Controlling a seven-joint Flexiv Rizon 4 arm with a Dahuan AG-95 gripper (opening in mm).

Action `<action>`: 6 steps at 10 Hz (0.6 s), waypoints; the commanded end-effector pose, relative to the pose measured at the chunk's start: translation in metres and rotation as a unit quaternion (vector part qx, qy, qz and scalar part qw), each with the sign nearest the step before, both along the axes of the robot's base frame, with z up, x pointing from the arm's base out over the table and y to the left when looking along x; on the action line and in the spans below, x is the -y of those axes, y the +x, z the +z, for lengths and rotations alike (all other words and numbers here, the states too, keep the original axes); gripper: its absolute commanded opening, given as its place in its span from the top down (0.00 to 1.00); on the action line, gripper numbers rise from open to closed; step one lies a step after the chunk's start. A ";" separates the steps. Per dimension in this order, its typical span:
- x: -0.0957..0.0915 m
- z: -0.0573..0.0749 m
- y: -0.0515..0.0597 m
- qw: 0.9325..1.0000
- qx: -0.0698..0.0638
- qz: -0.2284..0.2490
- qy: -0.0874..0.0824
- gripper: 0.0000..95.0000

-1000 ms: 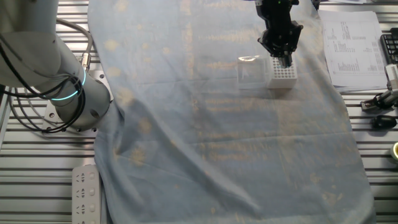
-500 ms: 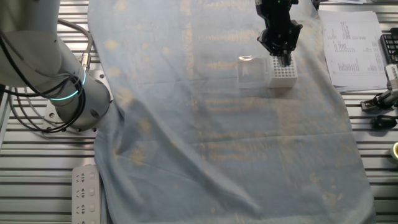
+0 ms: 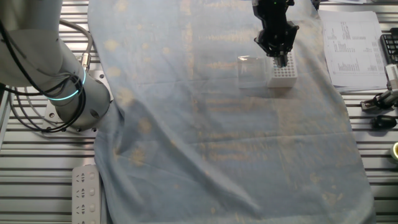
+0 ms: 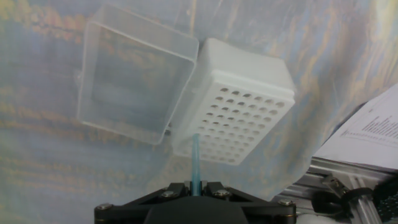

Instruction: Insert a medium pipette tip into the holder for medium pipette tips

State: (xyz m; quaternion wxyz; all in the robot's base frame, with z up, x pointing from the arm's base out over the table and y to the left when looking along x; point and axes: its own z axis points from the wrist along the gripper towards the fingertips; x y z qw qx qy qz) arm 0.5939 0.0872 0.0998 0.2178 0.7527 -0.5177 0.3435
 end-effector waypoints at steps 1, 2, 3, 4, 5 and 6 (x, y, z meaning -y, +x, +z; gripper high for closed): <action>-0.003 -0.002 0.001 1.000 0.001 -0.003 -0.002 1.00; -0.004 -0.003 0.001 1.000 0.002 -0.005 -0.001 1.00; -0.005 -0.003 0.001 1.000 0.002 -0.007 0.001 1.00; -0.007 -0.004 0.001 1.000 0.004 -0.008 0.002 1.00; -0.007 -0.004 0.001 1.000 0.004 -0.009 0.002 0.80; -0.007 -0.004 0.001 1.000 0.005 -0.009 0.003 0.80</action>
